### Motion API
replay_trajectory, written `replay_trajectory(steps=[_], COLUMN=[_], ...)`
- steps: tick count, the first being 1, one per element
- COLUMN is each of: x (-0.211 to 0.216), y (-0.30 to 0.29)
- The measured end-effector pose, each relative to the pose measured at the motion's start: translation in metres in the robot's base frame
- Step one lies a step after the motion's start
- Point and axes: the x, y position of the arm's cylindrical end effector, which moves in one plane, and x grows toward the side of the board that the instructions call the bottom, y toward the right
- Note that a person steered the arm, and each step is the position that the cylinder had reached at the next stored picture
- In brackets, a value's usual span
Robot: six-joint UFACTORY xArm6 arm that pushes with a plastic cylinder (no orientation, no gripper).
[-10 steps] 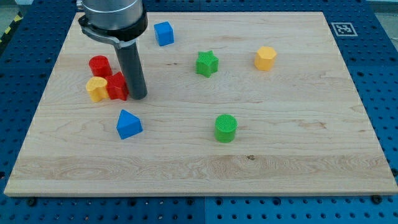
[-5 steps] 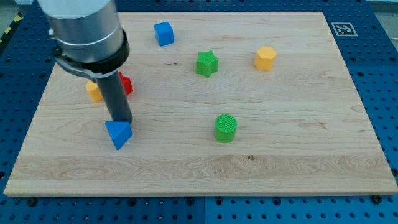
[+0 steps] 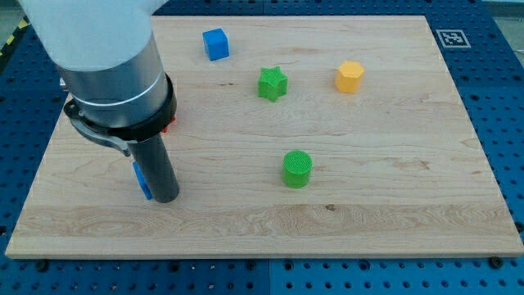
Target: Move the blue triangle towards the bottom left side of the board
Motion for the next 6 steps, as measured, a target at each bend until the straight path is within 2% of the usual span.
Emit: replay_trajectory(steps=[1, 4, 6], x=[-0.004, -0.058, -0.036], y=[0.000, 0.000, -0.024])
